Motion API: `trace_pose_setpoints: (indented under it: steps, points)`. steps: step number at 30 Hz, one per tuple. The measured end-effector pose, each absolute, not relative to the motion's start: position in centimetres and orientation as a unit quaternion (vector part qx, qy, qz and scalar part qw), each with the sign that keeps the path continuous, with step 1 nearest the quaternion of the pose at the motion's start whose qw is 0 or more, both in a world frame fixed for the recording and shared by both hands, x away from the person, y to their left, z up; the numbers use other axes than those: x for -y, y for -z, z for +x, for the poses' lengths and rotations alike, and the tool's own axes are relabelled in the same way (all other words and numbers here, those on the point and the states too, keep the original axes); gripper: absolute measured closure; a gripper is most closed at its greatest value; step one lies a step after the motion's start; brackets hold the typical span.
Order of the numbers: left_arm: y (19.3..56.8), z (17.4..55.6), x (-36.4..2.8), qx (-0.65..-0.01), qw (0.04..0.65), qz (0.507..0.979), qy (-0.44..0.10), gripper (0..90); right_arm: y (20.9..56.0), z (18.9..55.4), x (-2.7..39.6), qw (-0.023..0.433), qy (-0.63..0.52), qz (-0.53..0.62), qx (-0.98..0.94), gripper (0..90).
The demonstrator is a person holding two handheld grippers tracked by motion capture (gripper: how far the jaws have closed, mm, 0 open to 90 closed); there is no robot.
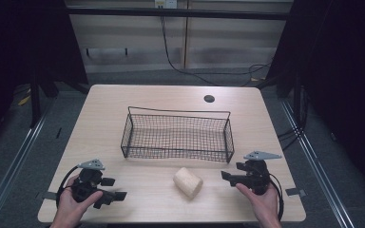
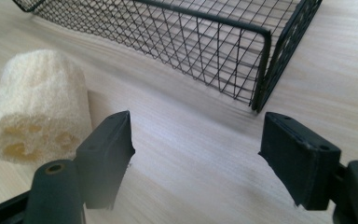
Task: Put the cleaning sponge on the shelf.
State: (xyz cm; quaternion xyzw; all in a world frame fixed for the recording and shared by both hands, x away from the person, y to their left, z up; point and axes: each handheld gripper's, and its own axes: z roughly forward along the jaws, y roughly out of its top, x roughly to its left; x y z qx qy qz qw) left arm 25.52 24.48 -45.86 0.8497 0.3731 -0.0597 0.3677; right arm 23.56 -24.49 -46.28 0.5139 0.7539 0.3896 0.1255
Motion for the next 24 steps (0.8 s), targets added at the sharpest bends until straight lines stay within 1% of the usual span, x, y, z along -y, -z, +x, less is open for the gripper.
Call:
trace_pose_setpoints:
  steps: [3, 8, 13, 17, 19, 21, 24]
  points:
    - [45.9, 25.5, -24.5, -0.373, 0.368, 0.850, 0.060, 19.7, 46.0, 23.5, 24.5, 0.131, -0.392, 0.511, -0.754, 24.9]
    - [45.8, 25.5, -24.5, -0.372, 0.368, 0.850, 0.060, 19.7, 45.6, 23.6, 24.5, 0.125, -0.376, 0.509, -0.764, 29.1]
    - [45.8, 25.5, -24.5, -0.373, 0.369, 0.849, 0.060, 19.7, 45.4, 23.5, 24.1, 0.126, -0.377, 0.497, -0.771, 29.6]
    - [45.8, 25.5, -24.6, -0.372, 0.368, 0.850, 0.060, 19.7, 45.1, 23.6, 23.7, 0.111, -0.370, 0.495, -0.779, 30.9]
    - [45.8, 25.5, -24.6, -0.372, 0.368, 0.850, 0.060, 19.7, 44.9, 23.6, 23.6, 0.114, -0.369, 0.492, -0.780, 30.9]
    - [45.8, 25.5, -24.5, -0.372, 0.368, 0.850, 0.060, 19.6, 44.7, 23.5, 23.6, 0.108, -0.371, 0.493, -0.780, 32.3]
    - [45.8, 25.5, -24.6, -0.372, 0.368, 0.850, 0.060, 19.7, 44.3, 23.4, 23.3, 0.104, -0.373, 0.490, -0.781, 32.1]
